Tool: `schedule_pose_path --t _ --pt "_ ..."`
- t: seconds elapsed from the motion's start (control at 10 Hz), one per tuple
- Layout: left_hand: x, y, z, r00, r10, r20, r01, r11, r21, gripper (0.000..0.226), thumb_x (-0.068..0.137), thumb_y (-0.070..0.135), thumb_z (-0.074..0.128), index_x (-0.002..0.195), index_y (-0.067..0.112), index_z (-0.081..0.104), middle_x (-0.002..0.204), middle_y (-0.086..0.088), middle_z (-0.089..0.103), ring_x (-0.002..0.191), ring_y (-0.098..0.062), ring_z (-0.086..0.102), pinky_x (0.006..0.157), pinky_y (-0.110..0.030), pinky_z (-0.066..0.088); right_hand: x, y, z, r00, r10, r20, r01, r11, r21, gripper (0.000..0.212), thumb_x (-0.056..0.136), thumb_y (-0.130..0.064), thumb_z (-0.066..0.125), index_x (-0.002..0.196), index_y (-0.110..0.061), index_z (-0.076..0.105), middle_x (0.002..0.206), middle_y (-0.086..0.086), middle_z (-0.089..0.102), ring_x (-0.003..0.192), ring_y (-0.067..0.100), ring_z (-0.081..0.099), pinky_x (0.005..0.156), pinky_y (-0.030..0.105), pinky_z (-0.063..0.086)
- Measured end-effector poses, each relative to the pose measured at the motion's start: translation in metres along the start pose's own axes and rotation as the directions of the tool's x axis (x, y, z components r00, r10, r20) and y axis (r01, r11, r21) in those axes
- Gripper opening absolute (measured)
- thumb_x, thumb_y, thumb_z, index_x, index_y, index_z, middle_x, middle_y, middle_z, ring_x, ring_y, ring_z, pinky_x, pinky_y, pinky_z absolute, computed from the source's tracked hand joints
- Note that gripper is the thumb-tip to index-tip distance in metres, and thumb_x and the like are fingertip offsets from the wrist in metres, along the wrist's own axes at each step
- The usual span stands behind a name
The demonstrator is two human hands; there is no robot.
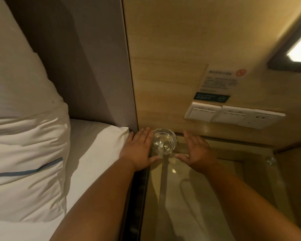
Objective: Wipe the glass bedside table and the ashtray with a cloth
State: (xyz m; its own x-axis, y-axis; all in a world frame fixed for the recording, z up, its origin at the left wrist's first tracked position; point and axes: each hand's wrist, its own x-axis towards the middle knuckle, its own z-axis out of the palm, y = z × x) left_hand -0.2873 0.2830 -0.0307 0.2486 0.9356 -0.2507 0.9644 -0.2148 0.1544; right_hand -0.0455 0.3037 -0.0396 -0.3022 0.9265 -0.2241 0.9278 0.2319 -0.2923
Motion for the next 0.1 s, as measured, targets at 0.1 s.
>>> schedule_pose_path --t 0.1 --pt "-0.0242 0.0166 -0.0344 0.998 0.021 -0.062 -0.019 0.999 0.032 0.089 0.089 0.068 0.037 0.154 0.017 0.003 0.162 -0.004 0.005 0.148 -0.021 -0.001 0.119 -0.047 0.002 -0.0267 -0.0175 -0.0368 0.999 0.021 -0.029 -0.023 0.995 -0.092 0.087 0.087 -0.069 0.038 0.152 -0.022 0.006 0.16 0.004 0.012 0.146 0.025 0.008 0.116 0.039 0.008"
